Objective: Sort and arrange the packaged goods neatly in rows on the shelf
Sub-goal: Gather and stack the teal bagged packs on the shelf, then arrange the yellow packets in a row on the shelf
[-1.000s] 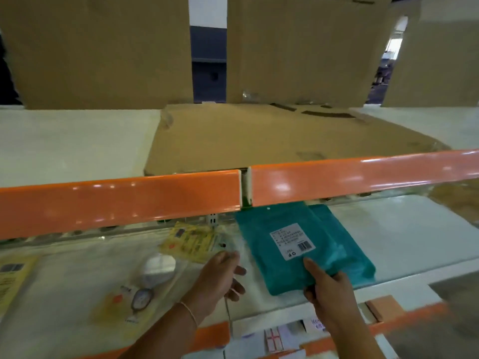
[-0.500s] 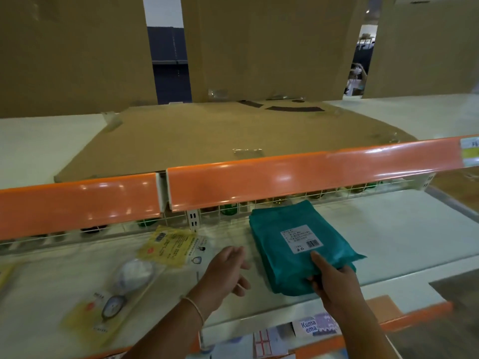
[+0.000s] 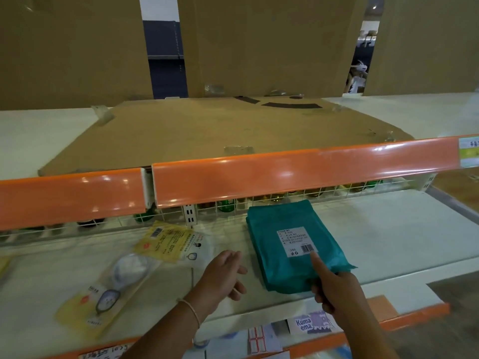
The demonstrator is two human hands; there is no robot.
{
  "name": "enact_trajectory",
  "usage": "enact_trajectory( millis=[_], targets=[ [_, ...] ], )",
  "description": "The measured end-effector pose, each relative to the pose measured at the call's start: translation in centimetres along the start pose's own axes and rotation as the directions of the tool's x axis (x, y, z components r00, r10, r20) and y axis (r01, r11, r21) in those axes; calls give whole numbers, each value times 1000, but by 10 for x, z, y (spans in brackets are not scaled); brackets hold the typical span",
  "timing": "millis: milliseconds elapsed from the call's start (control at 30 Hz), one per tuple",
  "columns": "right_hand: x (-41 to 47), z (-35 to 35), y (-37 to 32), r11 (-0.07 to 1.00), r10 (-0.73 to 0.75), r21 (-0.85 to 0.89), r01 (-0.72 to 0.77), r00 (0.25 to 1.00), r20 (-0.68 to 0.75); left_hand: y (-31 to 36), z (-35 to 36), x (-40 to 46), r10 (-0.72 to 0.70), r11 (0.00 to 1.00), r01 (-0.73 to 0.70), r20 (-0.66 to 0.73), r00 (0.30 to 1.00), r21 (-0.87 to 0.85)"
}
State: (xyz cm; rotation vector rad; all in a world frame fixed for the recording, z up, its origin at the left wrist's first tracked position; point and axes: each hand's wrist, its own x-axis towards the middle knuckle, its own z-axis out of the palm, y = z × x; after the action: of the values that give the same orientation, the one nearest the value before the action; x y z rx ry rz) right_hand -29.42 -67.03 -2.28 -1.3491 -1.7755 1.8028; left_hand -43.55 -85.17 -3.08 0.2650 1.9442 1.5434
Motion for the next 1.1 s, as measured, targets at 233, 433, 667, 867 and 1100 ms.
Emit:
enact_trajectory(
  millis=[233, 433, 667, 867, 1100],
  targets=[
    [-15, 2, 11, 985, 113, 122, -118, 992, 49, -11, -12, -3, -27, 999, 27, -19, 999, -21],
    [-37, 19, 12, 995, 102, 3, -104, 982, 161, -18, -23, -6, -58, 998, 57, -20, 998, -41],
    [-58, 78, -7, 994, -47, -79, 79, 939, 340, -20, -55, -19, -27, 999, 25, -72, 997, -24],
    [-62, 154, -9, 993, -24, -92, 68, 910, 413, -35, -118, -36, 41, 999, -34, -210, 977, 34],
    [-77, 239, 3, 999, 42, -10, -42, 868, 496, -64, -207, -45, 195, 911, 20, -474, 859, 411]
  ],
)
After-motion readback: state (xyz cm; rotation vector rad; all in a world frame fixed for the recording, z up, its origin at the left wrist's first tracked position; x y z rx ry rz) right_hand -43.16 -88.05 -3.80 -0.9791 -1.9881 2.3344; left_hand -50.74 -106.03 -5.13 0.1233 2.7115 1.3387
